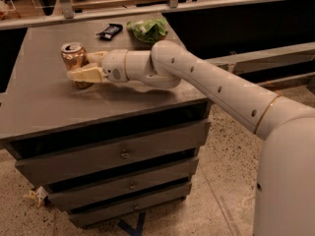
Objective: Knock orange can over
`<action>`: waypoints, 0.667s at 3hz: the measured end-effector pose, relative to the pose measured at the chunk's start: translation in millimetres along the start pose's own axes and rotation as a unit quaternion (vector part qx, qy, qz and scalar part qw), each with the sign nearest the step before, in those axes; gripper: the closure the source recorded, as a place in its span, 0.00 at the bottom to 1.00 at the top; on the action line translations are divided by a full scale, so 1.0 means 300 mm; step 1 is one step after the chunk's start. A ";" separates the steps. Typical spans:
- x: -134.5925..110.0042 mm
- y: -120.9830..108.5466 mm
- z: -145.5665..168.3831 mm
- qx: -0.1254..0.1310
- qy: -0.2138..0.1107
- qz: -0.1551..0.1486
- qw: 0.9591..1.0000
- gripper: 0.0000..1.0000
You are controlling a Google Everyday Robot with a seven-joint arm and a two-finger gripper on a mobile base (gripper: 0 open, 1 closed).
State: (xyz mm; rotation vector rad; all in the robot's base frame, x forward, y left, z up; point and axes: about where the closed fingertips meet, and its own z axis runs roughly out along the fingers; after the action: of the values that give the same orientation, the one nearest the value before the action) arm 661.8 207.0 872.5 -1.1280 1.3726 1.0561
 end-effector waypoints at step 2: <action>-0.061 -0.013 -0.017 0.010 -0.010 -0.032 0.999 0.87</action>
Offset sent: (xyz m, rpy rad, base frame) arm 0.0125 -0.0200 0.0328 0.0119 -0.1367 -0.0797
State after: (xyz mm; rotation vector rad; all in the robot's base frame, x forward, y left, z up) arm 665.5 202.9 891.1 -1.1366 1.3199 1.0026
